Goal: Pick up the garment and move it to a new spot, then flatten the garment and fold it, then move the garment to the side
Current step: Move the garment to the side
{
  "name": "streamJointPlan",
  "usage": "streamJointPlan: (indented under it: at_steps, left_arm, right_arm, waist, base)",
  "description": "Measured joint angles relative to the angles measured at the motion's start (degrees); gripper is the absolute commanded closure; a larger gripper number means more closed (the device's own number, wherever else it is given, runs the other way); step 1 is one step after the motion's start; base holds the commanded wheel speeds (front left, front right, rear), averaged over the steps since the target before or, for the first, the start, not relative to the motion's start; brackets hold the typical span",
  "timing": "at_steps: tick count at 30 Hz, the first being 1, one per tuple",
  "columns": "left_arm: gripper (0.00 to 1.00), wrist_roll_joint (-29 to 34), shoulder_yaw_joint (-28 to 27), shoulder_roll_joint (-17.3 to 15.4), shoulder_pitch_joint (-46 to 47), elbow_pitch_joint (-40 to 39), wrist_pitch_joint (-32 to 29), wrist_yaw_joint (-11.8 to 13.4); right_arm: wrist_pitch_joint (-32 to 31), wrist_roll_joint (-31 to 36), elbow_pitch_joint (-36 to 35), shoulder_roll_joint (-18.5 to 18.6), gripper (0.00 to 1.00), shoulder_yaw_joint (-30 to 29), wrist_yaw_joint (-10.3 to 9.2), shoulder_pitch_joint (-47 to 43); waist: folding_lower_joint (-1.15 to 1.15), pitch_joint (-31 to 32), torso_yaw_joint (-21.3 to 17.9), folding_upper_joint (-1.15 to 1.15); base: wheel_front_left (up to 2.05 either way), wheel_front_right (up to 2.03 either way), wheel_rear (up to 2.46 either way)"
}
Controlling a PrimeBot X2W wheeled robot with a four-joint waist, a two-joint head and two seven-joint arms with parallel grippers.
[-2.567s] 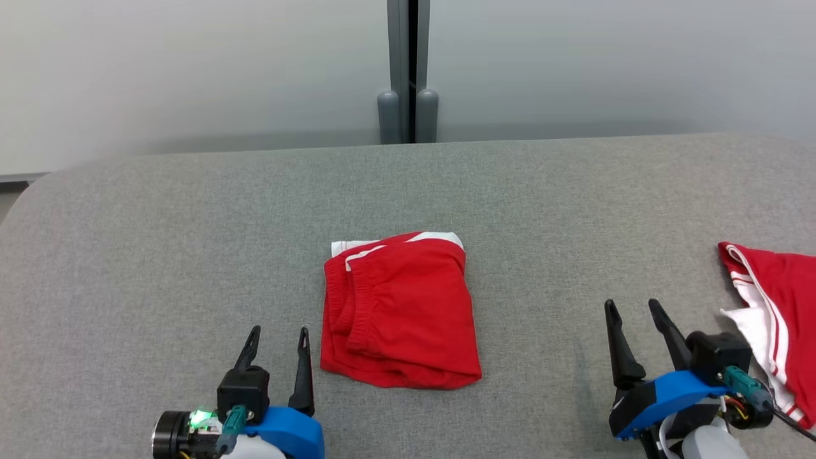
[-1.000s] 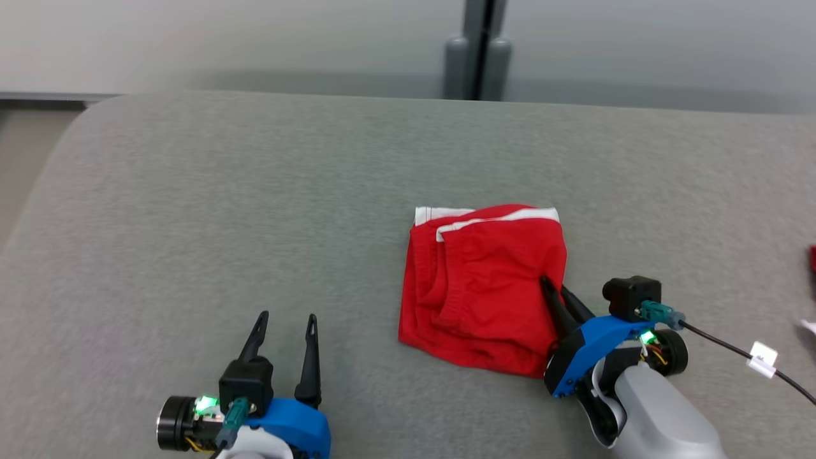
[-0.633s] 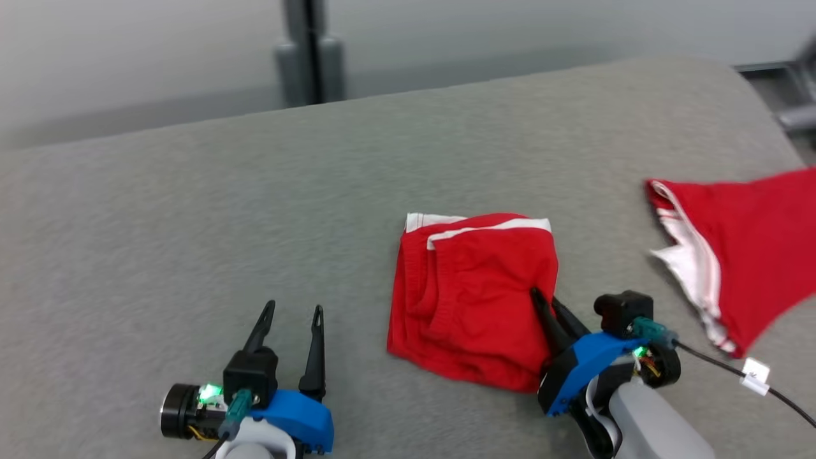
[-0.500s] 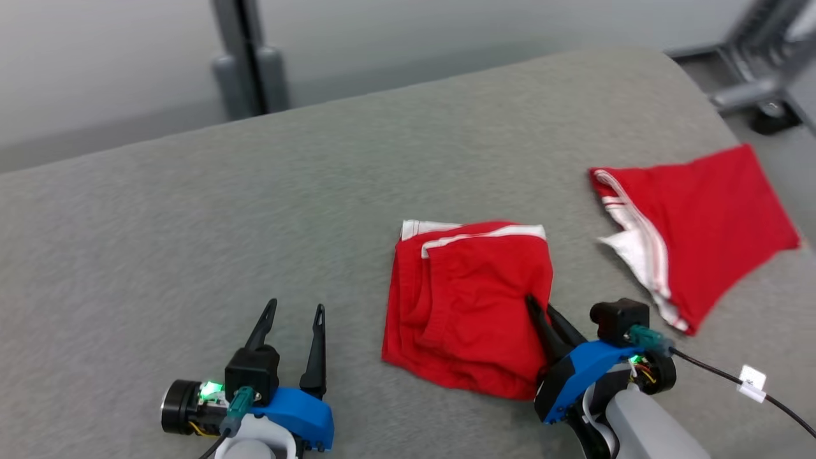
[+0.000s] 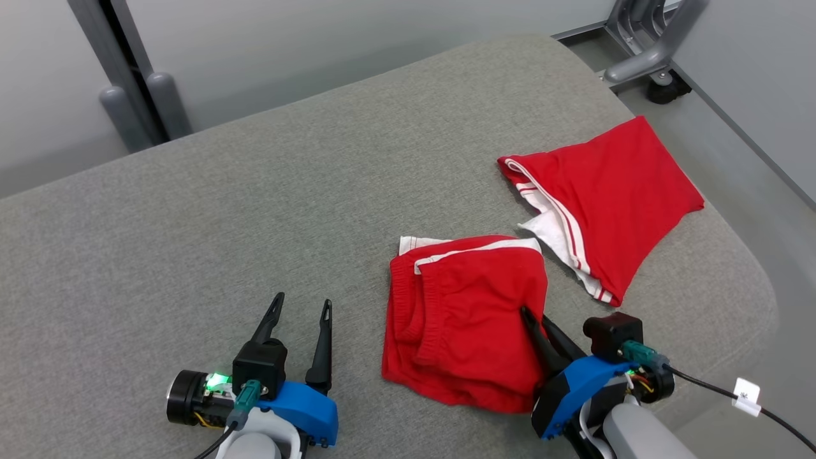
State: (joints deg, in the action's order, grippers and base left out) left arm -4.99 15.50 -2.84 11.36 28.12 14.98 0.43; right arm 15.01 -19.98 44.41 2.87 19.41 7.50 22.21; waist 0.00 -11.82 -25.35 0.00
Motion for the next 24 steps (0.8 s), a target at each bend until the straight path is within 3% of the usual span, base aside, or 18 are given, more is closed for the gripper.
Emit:
streamJointPlan:
  at_steps: [5, 15, 22, 23, 24]
  left_arm:
    - [0.00, -0.04, 1.05, -0.01, 0.31, 0.44, 0.00, -0.34]
    - [0.00, 0.00, 1.26, -0.01, 0.63, 0.55, 0.01, -0.31]
    - [0.00, 1.08, 1.24, -0.05, 1.69, 0.57, 0.01, -0.51]
    - [0.00, 1.22, 1.26, -0.08, 1.80, 0.58, 0.02, -0.52]
    - [0.00, 1.40, 1.23, -0.11, 1.88, 0.64, 0.01, -0.53]
  right_arm:
    - [0.00, 3.50, -1.27, 1.24, 1.00, -0.96, 0.00, 2.44]
    - [-1.38, 11.83, 6.81, 16.58, 1.00, -8.38, 0.00, 13.61]
    - [-2.27, 19.44, 14.64, 23.70, 1.00, -15.86, 0.01, 19.88]
    - [-2.27, 20.18, 15.69, 24.20, 0.79, -17.92, 0.01, 20.46]
    - [-2.22, 21.45, 16.34, 24.82, 0.12, -19.79, 0.01, 20.93]
  waist:
    - [0.00, -0.54, 1.59, 0.00]
    - [0.00, -2.52, 6.58, 0.00]
    - [0.00, -4.67, 9.94, 0.00]
    - [0.00, -4.95, 10.35, 0.00]
    - [0.00, -5.21, 10.75, 0.00]
  base:
    - [0.00, 0.00, 0.00]
    - [0.00, 0.00, 0.00]
    - [0.00, 0.00, 0.00]
    - [0.00, 0.00, 0.00]
    - [0.00, 0.00, 0.00]
